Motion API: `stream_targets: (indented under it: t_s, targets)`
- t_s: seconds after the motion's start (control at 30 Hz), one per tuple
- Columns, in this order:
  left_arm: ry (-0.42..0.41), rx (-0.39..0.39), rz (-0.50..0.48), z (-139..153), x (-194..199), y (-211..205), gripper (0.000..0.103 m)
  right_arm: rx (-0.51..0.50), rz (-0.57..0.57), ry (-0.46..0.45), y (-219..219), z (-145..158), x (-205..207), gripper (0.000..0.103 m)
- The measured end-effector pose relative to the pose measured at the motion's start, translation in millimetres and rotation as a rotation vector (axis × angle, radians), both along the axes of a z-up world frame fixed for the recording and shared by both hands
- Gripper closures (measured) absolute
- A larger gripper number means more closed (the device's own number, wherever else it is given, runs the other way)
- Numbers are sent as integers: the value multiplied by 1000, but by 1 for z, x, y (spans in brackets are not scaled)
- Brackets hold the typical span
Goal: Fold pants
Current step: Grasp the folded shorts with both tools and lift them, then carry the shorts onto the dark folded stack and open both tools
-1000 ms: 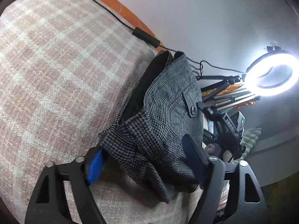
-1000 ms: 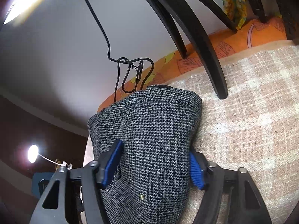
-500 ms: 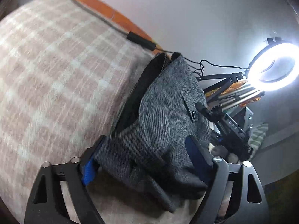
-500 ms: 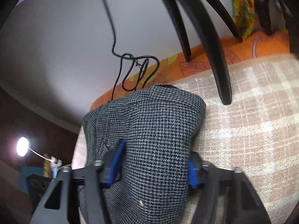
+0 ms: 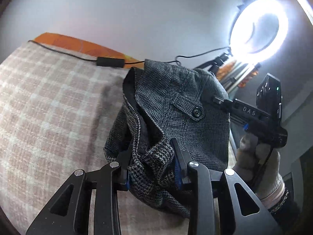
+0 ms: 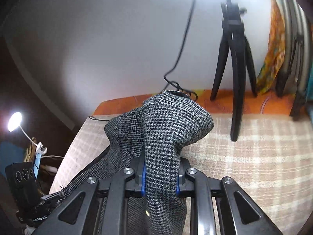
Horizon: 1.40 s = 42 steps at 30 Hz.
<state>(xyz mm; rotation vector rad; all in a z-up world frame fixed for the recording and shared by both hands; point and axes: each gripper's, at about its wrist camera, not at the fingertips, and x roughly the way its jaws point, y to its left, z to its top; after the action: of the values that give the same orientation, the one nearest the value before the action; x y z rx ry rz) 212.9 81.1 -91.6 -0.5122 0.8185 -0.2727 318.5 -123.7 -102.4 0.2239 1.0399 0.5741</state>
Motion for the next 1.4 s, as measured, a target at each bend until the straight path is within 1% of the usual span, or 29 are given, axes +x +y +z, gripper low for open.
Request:
stream_targets:
  t_s: [0.03, 0.1, 0.13, 0.2, 0.27, 0.47, 0.57, 0.7, 0.83, 1.03, 1.27, 1.4]
  targets:
    - [-8, 6, -9, 3, -2, -3, 73, -2, 4, -10, -8, 1, -1, 84]
    - [-26, 13, -33, 9, -7, -12, 73, -17, 8, -33, -14, 12, -7, 84]
    - [-38, 16, -47, 13, -9, -20, 73, -21, 7, -41, -14, 12, -9, 84]
    - [-59, 32, -76, 20, -10, -35, 73, -26, -2, -53, -20, 19, -15, 84]
    - [-77, 32, -106, 26, -12, -48, 73, -27, -18, -59, -28, 26, -21, 84]
    - [-112, 28, -205, 39, -12, -90, 73, -65, -63, -77, -77, 44, -32, 84]
    - [-146, 44, -255, 47, -10, -120, 73, -87, -87, -90, -102, 58, -35, 84]
    - [-165, 12, -300, 52, 2, -154, 73, -116, -126, -118, -142, 75, -37, 84]
    - [-190, 1, -360, 62, 16, -197, 73, -151, -167, -140, -187, 90, -33, 85]
    - [-226, 32, -449, 72, 42, -269, 73, -202, -219, -180, -250, 105, -23, 85]
    - [-265, 35, -498, 80, 66, -339, 73, -249, -287, -210, -325, 113, 2, 85]
    - [-288, 52, -511, 80, 75, -373, 73, -268, -299, -224, -354, 118, 16, 85]
